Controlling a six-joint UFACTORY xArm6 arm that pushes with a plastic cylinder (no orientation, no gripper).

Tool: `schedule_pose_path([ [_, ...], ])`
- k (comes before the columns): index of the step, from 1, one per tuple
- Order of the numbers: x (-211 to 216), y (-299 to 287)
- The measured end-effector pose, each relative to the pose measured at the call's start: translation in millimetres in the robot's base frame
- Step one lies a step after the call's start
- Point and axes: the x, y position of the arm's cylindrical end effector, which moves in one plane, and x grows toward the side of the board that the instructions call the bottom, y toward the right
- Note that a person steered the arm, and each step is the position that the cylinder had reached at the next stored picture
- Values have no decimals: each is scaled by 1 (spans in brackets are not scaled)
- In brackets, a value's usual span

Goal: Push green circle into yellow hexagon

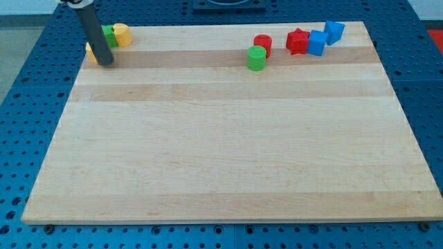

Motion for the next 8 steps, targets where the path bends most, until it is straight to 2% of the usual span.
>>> schedule_pose_path([
  [1,31,8],
  [2,53,-28],
  [3,50,-56],
  [4,20,-58],
  [5,-29,-58],
  [8,-13,-35],
])
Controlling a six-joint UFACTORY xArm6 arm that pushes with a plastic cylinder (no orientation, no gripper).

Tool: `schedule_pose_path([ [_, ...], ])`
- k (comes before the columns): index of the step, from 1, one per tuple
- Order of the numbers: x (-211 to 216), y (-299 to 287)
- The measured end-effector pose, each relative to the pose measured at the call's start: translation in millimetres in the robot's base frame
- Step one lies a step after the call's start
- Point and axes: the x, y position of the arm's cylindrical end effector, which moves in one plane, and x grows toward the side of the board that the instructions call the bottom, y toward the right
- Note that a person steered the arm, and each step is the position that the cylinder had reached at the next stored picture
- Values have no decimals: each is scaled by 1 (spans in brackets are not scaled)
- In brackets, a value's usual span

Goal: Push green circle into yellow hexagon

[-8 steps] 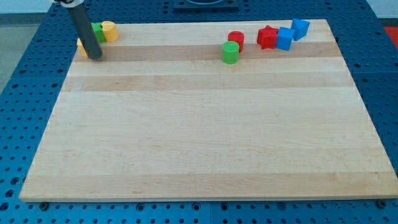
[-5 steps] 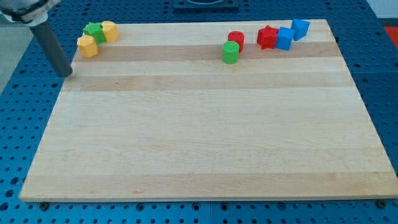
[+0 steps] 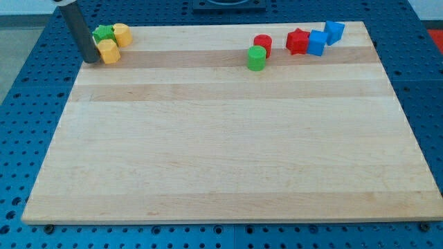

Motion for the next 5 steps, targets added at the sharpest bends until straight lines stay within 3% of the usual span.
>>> schedule_pose_path([
  [1,16,-1],
  [2,65,56],
  [3,110,159],
  [4,115,271],
  [5,89,373],
])
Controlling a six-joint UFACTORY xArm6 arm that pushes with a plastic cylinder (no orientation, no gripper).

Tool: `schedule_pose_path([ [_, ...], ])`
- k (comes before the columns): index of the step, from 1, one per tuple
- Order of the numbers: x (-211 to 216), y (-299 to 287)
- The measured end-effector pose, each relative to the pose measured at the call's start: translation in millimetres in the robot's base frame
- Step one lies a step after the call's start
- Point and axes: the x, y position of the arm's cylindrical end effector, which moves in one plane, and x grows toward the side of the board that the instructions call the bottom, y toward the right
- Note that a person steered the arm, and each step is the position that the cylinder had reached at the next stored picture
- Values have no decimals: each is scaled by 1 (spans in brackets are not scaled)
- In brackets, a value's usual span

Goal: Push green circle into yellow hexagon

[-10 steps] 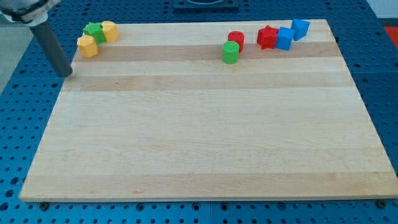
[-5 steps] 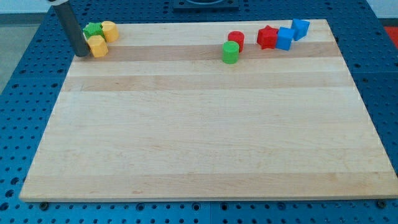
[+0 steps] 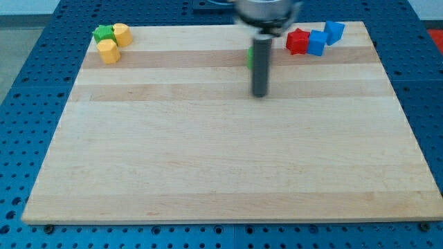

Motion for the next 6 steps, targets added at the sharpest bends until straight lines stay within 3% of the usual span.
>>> schedule_pose_path([
  [2,-53,26],
  [6,-79,-124],
])
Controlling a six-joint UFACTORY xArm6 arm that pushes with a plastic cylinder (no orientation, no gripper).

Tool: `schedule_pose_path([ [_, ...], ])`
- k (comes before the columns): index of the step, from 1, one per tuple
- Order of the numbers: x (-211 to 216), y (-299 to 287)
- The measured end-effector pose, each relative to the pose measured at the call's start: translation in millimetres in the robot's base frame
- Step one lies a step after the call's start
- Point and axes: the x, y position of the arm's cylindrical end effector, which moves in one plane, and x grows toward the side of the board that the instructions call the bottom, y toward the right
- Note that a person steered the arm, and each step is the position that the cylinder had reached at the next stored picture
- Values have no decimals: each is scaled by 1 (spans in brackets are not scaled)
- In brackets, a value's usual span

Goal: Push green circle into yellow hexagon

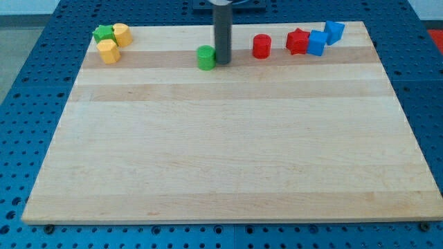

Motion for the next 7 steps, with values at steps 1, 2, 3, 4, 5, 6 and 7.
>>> schedule_pose_path([
  [1,0,-48],
  [2,0,-92],
  [3,-1,-120],
  [4,0,-133],
  [5,13,-142],
  [6,13,-166],
  [7,9,-182],
])
